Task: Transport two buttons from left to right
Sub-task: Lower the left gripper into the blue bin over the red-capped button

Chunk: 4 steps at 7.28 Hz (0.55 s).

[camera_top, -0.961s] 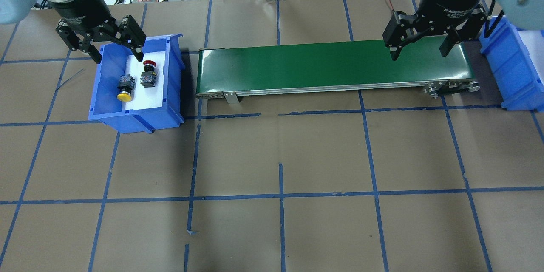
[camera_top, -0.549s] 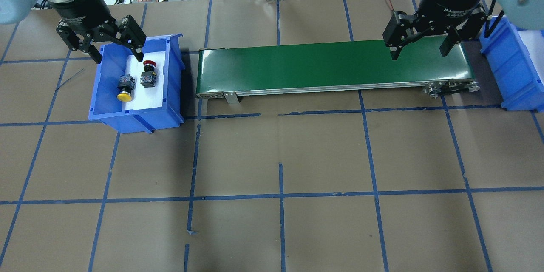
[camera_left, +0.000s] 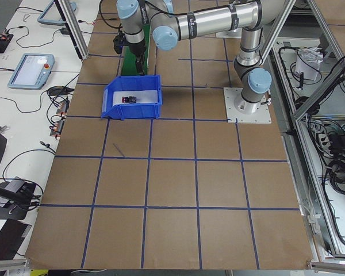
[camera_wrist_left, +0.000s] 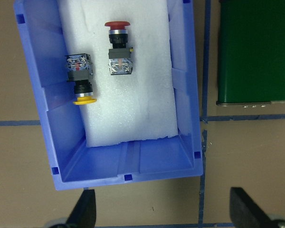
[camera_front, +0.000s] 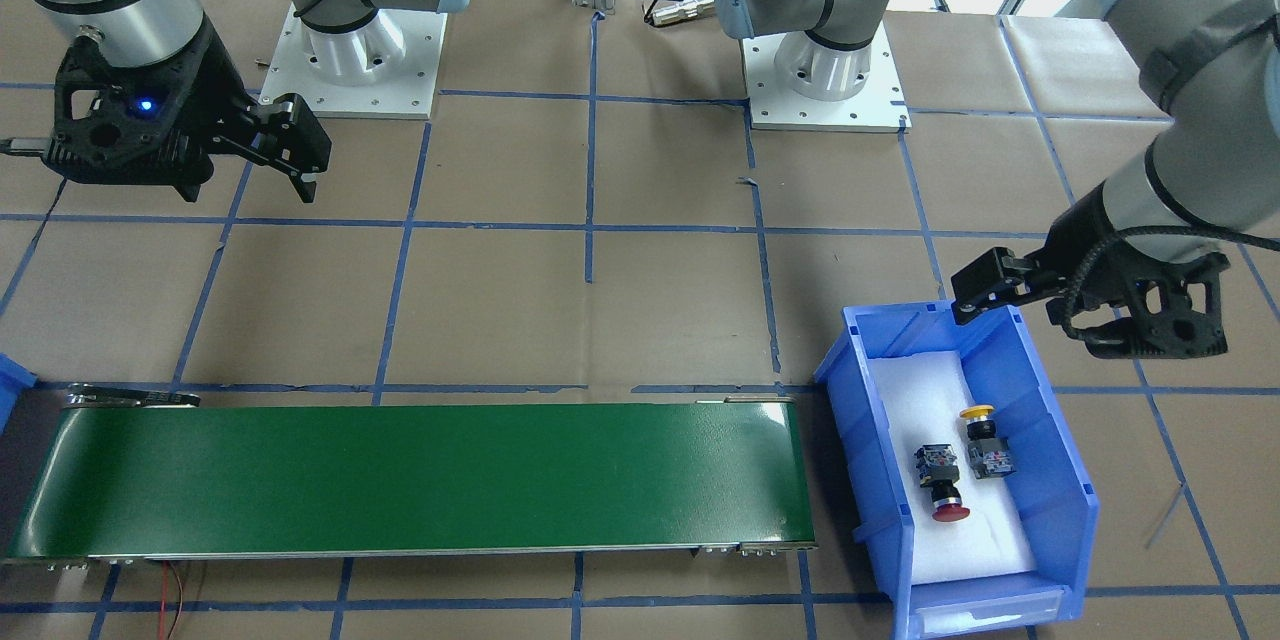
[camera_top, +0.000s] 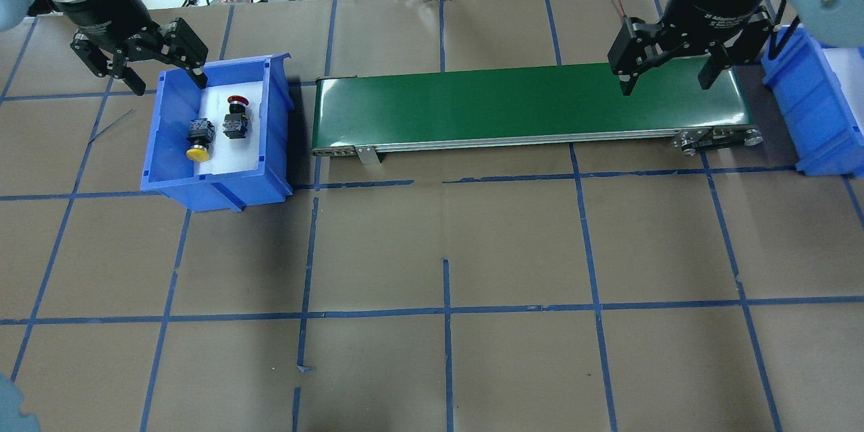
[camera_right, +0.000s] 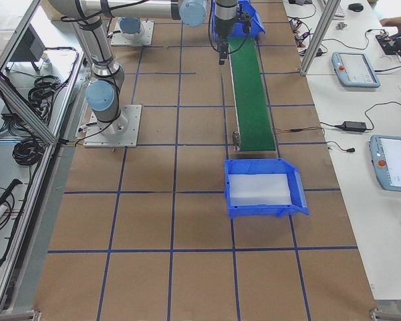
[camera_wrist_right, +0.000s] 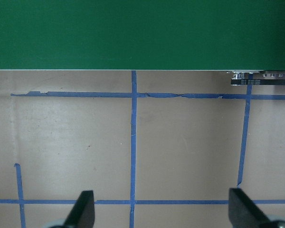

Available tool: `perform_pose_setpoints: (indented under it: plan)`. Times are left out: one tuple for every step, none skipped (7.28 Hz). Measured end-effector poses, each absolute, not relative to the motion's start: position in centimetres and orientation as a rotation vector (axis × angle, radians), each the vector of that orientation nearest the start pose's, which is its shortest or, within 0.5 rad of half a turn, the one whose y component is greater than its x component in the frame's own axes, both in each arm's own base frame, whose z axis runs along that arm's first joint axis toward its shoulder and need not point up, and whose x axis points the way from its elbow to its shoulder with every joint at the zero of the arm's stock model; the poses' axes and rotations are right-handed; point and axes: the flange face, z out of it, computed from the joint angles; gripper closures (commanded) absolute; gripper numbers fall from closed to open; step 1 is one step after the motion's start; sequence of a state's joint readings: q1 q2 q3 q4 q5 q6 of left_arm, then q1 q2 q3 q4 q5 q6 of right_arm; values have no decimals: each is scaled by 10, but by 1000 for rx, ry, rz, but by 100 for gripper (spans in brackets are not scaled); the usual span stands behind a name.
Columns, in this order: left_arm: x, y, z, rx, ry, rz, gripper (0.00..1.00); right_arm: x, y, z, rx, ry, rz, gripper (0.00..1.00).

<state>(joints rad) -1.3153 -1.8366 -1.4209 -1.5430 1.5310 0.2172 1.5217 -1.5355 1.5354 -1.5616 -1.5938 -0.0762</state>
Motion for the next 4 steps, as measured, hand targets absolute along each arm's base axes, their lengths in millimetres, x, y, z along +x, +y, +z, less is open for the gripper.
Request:
perform_pose_setpoints:
  plan:
    - [30,-621,399,-79,3208,119,0,106,-512,487,-43,3164,17,0]
    - [37,-635,377,-84,3215,113,0,106,-512,487,-43,3164,17,0]
    - [40,-647,357,-88,3227,106,1,106,-512,487,-44,3164,17,0]
    - [41,-660,332,-94,3242,102,11,106,-512,487,-45,3164,17,0]
